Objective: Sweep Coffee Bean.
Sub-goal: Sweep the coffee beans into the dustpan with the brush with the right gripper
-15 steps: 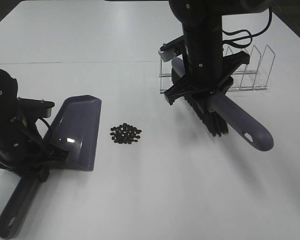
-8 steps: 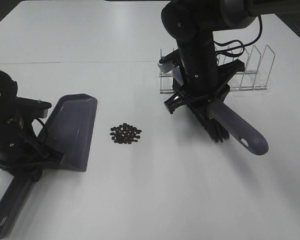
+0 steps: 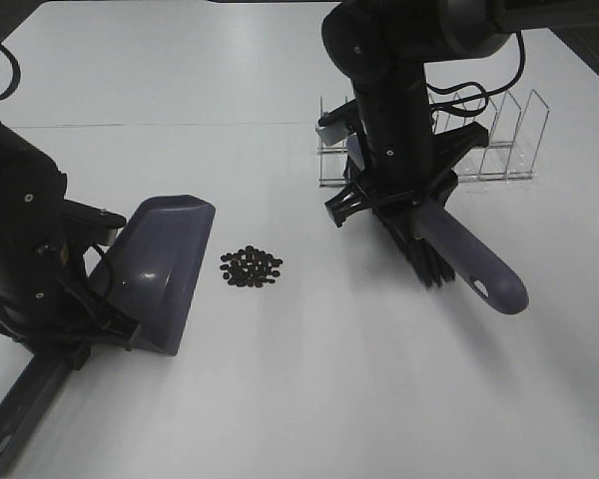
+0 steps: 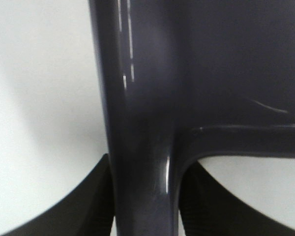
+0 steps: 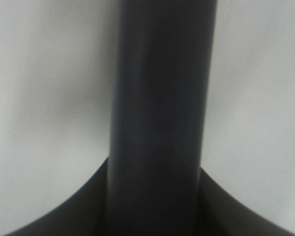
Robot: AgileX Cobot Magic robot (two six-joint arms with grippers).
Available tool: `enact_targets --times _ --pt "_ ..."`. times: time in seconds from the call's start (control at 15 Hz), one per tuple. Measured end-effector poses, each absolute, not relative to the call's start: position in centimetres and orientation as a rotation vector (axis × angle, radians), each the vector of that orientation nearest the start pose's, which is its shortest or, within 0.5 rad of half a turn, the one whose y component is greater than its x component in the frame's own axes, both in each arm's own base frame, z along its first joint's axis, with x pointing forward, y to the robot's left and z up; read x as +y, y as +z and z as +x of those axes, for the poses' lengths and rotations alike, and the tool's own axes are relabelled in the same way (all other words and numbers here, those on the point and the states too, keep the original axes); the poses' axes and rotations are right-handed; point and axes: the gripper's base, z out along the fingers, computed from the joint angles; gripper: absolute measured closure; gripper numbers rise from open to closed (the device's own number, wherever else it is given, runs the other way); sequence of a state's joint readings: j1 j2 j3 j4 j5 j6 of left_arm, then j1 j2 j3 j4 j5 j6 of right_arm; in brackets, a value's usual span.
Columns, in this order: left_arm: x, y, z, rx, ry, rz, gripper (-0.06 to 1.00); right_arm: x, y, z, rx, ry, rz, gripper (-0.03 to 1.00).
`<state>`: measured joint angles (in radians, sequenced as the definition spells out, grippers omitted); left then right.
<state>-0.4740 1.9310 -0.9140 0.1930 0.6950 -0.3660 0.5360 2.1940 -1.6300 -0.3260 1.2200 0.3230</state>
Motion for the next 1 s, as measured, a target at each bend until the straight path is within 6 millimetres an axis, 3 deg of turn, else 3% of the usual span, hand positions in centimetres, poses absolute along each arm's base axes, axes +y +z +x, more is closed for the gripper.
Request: enact_targets --times 0.33,0.4,0.6,0.93,1.0 --pt "-12.7 9.5 27.2 3.111 0.212 0.406 0.6 19.1 14.8 37.5 3.049 -0.499 -0.481 0.67" --pt "-12.7 9.5 27.2 3.112 0.212 0.406 0.6 19.5 14.0 37.6 3.073 -0.477 -0.47 0.67" --pt "-12.7 9.5 27.2 3.111 0.213 0.408 0.6 21.7 13.5 38.1 3.049 -0.44 -0.5 0.67" --pt "-12.7 9.6 27.2 3.11 0.214 0.42 0.6 27.0 11.7 38.2 3.066 -0.265 -0.539 0.67" --pt "-12.7 9.6 27.2 3.109 0.214 0.435 0.6 29.0 11.2 37.8 3.083 -0.168 -0.543 0.67"
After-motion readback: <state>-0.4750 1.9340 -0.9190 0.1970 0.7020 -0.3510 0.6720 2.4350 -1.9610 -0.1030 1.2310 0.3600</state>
